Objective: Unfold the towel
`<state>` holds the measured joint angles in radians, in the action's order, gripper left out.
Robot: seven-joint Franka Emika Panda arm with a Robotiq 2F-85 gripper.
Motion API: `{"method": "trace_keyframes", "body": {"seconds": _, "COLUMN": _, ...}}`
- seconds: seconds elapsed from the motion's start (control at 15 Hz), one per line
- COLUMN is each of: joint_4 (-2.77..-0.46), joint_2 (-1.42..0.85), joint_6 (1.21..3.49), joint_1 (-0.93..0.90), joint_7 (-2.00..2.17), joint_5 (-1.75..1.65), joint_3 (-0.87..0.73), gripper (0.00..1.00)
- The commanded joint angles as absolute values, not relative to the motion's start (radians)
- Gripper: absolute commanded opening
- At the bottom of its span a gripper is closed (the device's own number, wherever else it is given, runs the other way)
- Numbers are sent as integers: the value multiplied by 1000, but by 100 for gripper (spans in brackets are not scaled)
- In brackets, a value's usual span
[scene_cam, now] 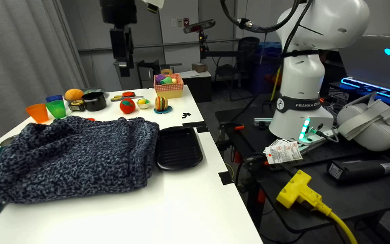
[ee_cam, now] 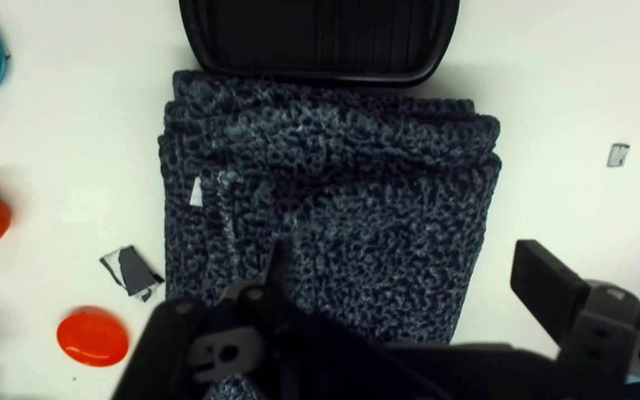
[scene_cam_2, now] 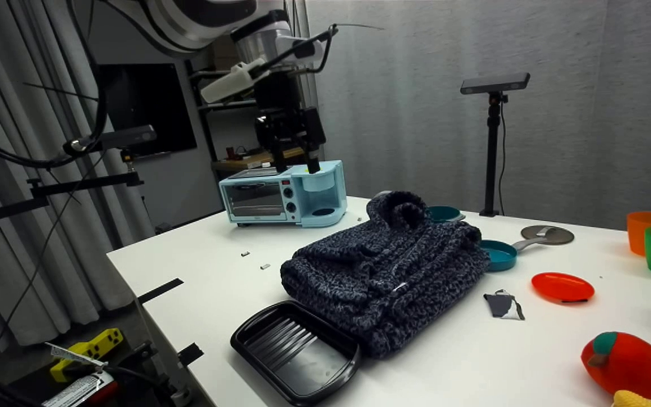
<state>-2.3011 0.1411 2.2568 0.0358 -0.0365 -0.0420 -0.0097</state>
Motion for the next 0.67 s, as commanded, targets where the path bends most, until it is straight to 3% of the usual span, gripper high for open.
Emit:
{"method": "trace_keyframes", "body": {"seconds": 0.0, "joint_4": -2182, "joint_2": 7, "joint_6": 2324, "joint_1": 29, "joint_7": -25, "joint_5": -129, "joint_3": 1, "gripper": 100}}
{"method": "trace_keyframes", "body": {"seconds": 0.6, "joint_4": -2185, "joint_2": -3, "joint_6": 2342, "joint_1": 27, "joint_7": -36, "joint_5": -126, "joint_3": -2, "gripper": 100}}
